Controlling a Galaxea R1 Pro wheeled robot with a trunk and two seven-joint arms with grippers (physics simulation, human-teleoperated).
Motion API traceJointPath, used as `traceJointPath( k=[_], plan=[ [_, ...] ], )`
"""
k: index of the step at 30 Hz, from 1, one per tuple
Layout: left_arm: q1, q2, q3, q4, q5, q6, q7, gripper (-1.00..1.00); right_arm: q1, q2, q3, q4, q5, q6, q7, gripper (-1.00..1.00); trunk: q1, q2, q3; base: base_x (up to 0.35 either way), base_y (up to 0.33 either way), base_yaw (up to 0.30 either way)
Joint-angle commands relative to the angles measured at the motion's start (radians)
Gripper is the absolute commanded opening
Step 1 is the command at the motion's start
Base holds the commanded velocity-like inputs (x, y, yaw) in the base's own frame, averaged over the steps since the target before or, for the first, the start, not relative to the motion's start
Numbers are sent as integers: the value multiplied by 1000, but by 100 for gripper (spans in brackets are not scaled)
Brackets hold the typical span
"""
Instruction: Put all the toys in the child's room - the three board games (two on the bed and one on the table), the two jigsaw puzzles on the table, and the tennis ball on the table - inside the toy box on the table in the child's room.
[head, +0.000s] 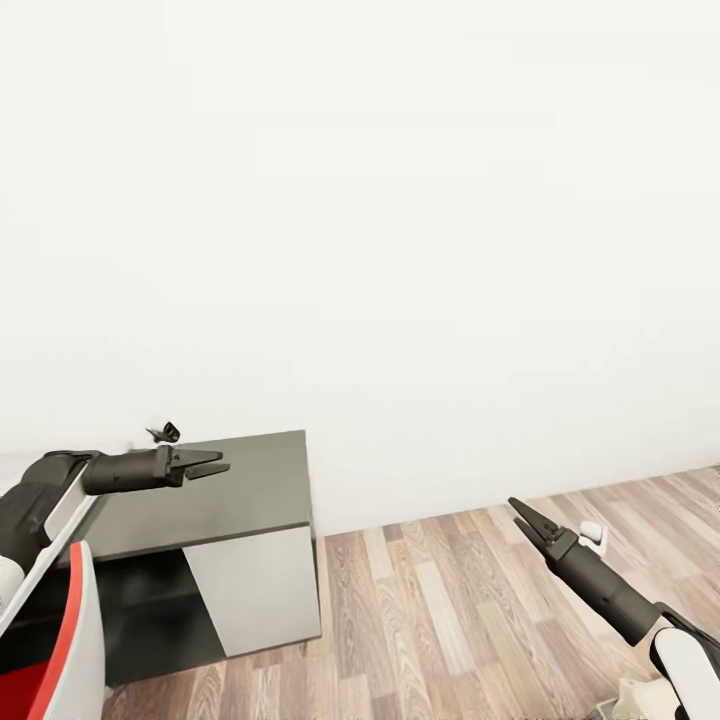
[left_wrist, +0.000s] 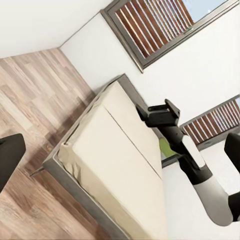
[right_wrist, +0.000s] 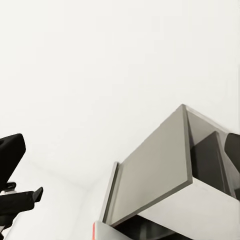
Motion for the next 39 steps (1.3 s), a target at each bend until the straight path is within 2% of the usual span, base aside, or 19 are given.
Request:
traceJointPath(
  k=[1, 9, 12, 23, 29, 39],
  plan=[
    [-1, 0, -4, 0, 3, 10, -2, 100, -1, 0, -1, 0, -5, 7, 0, 100, 1, -2, -2, -34, 5, -23],
    [-1, -4, -4, 0, 2, 10, 3, 100, -1, 0, 0, 12, -5, 7, -1, 100, 1, -2, -2, -161, 1, 27],
    [-1, -16, -4, 0, 1, 10, 15, 100, -1, 0, 0, 31, -5, 8, -1, 100, 1, -2, -2, -36, 0, 196],
    [-1, -35, -4, 0, 0, 10, 48, 100, -1, 0, -6, 45, -5, 7, 0, 100, 1, -2, -2, -24, 0, 242],
    [-1, -43, -4, -1, 0, 10, 66, 100, -1, 0, -10, 48, -6, 7, 0, 100, 1, -2, -2, -173, 0, 45],
    [-2, -44, -4, -3, 1, 9, 71, 100, -1, 0, -11, 81, -4, 8, 0, 100, 1, -2, -2, -17, 0, -13]
  ],
)
